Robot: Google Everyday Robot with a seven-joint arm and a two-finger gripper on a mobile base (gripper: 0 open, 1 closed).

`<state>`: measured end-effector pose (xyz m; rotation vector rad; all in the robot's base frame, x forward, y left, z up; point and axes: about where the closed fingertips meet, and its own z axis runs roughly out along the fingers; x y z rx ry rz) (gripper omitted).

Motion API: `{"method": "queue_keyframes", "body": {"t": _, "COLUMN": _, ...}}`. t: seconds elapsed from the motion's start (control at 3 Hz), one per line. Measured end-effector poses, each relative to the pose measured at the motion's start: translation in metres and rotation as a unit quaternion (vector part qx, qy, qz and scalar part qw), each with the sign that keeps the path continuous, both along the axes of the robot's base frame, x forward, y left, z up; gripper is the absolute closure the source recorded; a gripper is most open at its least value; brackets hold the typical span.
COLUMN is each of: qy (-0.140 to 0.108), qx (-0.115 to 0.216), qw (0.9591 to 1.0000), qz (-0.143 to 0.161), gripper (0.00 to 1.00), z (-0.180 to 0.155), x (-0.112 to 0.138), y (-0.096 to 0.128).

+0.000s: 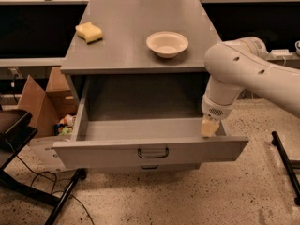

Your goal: Open top drawer

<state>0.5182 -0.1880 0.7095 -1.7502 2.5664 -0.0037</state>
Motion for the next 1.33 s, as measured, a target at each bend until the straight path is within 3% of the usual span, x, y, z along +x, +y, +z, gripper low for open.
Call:
{"method": "queue_keyframes", "body": {"t": 0.33, "qy": 0.0, "qx": 0.0, "qw": 1.0, "qz": 0.0, "gripper": 0.04, "z": 0.0, "x": 0.0, "y": 0.0}}
{"method": "queue_keyframes", "body": {"t": 1.0, "qy": 0.0, "qx": 0.0, "qw": 1.0, "qz": 0.0, "gripper": 0.0, "z": 0.0, "x": 0.0, "y": 0.0}}
{"method": "queue_keyframes", "body": {"t": 1.33, "qy": 0.023, "qx": -0.017, "qw": 0.9996, "qz": -0.007, "gripper": 0.0, "z": -0.004, "x": -0.016, "y": -0.014}}
